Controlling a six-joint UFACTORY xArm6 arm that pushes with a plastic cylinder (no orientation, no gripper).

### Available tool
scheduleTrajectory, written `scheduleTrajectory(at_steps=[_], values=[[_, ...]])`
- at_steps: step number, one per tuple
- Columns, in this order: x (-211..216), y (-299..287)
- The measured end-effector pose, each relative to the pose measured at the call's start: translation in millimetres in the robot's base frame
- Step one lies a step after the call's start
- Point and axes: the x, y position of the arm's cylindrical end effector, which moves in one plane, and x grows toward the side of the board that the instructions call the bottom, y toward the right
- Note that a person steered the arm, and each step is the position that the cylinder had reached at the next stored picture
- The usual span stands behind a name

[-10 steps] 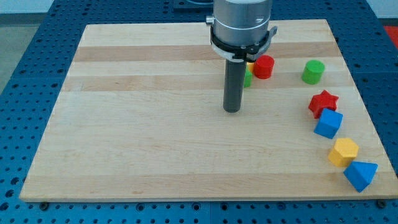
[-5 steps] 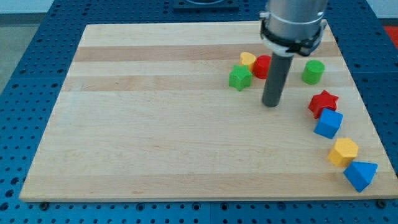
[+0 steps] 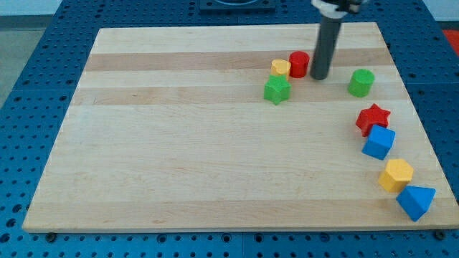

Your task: Move the green circle into the yellow heart

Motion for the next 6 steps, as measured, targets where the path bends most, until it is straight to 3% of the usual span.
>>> scheduleTrajectory(at_steps=[2, 3, 4, 6], values=[[-17, 76], [-19, 76], [34, 76], [34, 69]])
